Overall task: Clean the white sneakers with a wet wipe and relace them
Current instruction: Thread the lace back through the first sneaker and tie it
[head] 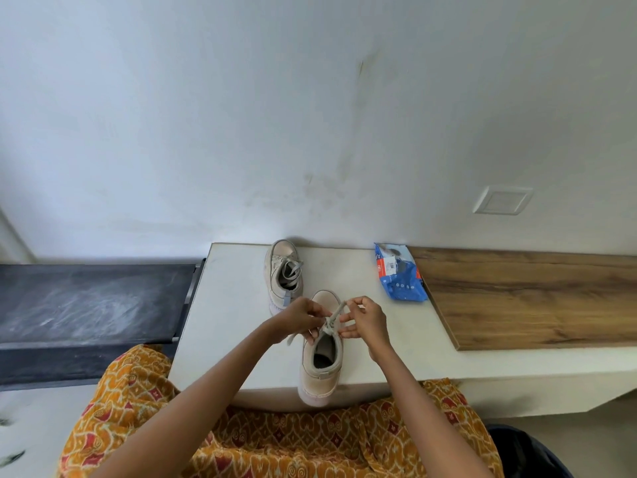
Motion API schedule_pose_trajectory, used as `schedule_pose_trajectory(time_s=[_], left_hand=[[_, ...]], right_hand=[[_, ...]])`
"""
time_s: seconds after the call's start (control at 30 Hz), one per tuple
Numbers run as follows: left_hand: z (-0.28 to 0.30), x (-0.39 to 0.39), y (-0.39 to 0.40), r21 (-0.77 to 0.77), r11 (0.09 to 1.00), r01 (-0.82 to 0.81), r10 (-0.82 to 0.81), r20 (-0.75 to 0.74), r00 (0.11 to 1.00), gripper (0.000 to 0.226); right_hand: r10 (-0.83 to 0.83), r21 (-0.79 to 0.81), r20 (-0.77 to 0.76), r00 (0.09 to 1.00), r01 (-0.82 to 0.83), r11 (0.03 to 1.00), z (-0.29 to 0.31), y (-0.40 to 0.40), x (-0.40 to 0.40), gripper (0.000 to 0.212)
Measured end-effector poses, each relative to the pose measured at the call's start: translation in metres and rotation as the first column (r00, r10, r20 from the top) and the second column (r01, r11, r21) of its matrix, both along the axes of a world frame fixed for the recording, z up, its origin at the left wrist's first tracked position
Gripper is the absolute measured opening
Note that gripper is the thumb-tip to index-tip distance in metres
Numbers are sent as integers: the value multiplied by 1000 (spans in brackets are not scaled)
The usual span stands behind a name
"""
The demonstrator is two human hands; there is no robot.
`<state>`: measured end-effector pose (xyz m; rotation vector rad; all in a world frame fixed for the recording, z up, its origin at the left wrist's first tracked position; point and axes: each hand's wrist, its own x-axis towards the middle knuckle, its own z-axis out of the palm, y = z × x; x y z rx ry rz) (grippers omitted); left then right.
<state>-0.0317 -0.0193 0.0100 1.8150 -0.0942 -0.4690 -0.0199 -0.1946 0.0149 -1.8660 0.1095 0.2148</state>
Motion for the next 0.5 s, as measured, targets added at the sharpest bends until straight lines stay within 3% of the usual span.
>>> schedule_pose_trajectory(time_s=[0.2, 0.37, 0.5], left_hand=[[2, -5, 2, -36, 999, 11, -12, -16, 1000, 20], [-15, -15, -18, -49, 955, -294, 297, 94, 950, 14], [-19, -15, -35, -72, 888, -454, 460, 147, 876, 15]], right_hand=[[95, 31, 43, 995, -96, 995, 3, -7, -12, 26], [359, -158, 120, 925, -339, 927, 8, -17, -13, 17], [353, -335, 199, 914, -275, 901, 4, -16, -12, 13]])
